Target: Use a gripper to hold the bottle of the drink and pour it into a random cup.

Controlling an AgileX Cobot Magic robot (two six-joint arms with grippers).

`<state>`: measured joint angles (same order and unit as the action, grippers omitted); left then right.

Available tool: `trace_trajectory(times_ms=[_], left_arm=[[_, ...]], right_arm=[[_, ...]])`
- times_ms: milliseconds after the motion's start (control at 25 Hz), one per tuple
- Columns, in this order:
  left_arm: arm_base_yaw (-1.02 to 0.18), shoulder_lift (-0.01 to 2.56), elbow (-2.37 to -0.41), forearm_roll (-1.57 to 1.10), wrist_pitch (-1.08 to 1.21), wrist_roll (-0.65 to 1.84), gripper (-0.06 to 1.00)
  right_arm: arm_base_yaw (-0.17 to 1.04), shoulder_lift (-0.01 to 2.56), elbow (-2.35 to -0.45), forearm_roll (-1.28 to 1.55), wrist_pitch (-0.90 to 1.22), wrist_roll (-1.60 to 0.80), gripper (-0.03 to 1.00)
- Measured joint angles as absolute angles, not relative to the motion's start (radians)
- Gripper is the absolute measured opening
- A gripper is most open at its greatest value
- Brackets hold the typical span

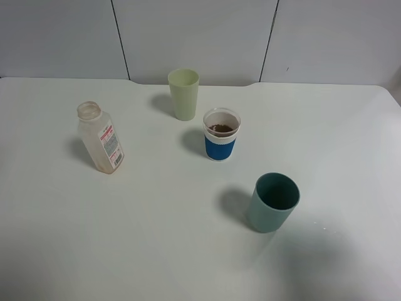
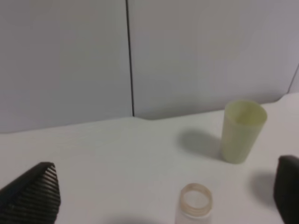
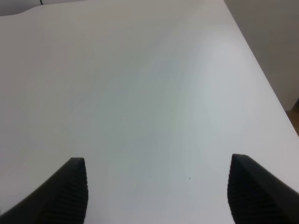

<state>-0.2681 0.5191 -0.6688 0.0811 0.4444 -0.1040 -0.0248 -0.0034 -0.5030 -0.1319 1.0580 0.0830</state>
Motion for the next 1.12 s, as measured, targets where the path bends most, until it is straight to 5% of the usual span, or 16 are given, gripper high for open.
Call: trace_trajectory(times_ms=[1120], left_arm=[[-0.268,0.249,-0.762,0.126,0.683,-0.107,0.91]], right_arm=[[-0.025,-0.003,-0.503,-0.132,1.058,0.083,0.63]])
